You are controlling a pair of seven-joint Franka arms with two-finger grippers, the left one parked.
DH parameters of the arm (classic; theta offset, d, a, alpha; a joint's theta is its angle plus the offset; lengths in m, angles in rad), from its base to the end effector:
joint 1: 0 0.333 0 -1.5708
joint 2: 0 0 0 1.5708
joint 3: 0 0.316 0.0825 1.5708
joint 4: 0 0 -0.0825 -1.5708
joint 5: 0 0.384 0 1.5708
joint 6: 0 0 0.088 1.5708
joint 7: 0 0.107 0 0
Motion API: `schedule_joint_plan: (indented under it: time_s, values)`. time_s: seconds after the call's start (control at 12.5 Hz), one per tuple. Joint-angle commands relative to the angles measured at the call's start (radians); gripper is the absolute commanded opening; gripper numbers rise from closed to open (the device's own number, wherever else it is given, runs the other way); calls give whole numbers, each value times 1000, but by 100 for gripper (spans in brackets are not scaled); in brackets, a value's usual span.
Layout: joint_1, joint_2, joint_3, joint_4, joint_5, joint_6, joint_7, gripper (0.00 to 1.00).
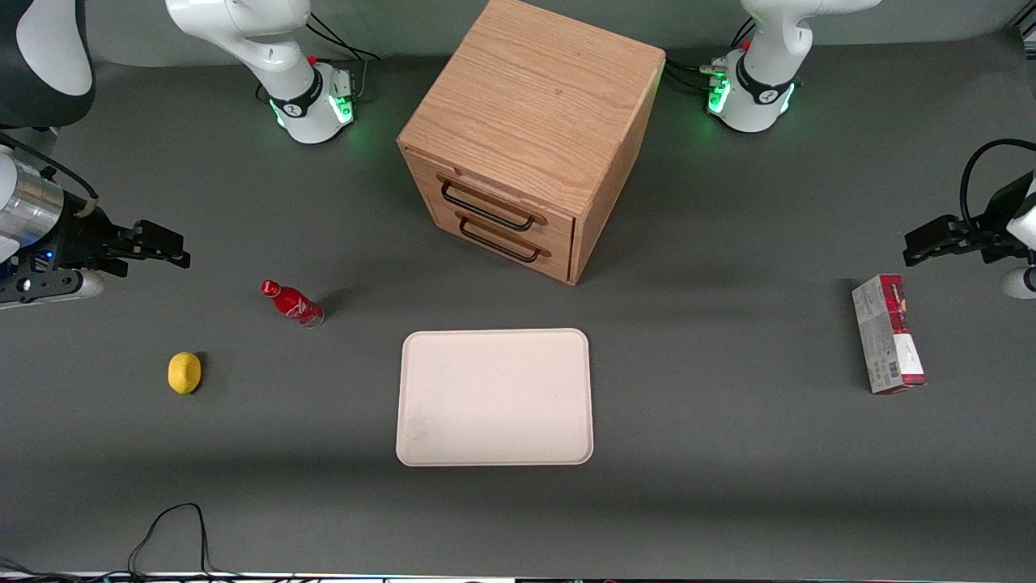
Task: Open upper drawer
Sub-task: 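Raise the right gripper from the table toward the wooden cabinet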
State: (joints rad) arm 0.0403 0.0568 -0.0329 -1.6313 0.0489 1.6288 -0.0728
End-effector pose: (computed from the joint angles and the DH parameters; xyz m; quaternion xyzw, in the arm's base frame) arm 0.5728 0.0097 0.5689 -0.9986 -0.0379 0.0288 0.0244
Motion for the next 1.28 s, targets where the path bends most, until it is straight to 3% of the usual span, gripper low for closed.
schedule_joint_plan:
  time_s: [0.0,0.72,0.88,1.2]
  values:
    - [10,12,-12,36,-21,-21,-15,100]
    - [23,31,-2,56,-21,-41,-15,100]
    - [21,40,-1,83,8,-81,-15,100]
    - [140,138,24,197,9,-83,-13,100]
